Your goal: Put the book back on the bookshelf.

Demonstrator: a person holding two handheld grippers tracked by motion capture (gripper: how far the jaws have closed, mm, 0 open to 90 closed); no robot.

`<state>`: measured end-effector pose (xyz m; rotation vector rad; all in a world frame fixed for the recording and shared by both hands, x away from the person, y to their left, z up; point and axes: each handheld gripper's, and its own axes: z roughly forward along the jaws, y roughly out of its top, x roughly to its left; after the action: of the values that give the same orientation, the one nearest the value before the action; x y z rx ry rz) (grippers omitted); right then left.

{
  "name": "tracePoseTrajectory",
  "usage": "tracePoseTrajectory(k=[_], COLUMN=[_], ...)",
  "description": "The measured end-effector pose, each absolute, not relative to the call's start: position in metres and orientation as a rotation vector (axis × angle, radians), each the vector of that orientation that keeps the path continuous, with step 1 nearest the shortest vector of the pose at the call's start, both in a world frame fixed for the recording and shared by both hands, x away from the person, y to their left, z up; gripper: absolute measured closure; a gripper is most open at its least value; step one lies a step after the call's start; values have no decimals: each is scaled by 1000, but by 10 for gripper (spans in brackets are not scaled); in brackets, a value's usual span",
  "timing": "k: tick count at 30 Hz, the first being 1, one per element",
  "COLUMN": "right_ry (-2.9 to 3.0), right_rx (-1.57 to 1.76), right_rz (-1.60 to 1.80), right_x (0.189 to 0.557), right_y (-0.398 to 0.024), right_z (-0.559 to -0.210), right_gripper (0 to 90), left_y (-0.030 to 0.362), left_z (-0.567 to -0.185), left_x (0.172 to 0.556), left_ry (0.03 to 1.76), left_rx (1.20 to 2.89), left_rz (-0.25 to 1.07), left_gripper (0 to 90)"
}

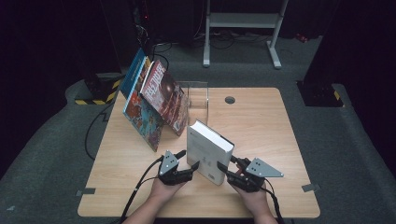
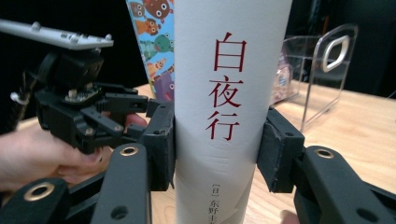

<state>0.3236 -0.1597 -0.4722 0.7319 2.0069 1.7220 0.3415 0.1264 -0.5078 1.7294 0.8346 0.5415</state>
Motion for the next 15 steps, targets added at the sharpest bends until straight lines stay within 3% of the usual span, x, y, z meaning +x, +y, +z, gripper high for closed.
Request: tracePoseTrajectory(k=[15], right_ry=[1893], right_rx=[801], right_rz=[1591], right_x=[318], right_y=[-162], right_z=[-472], right_gripper=[540], left_y=[130], left_z=[-507], left_x=[350], left_ry=[863], left_rx=[1751], left_rz=[589], left_gripper=[289])
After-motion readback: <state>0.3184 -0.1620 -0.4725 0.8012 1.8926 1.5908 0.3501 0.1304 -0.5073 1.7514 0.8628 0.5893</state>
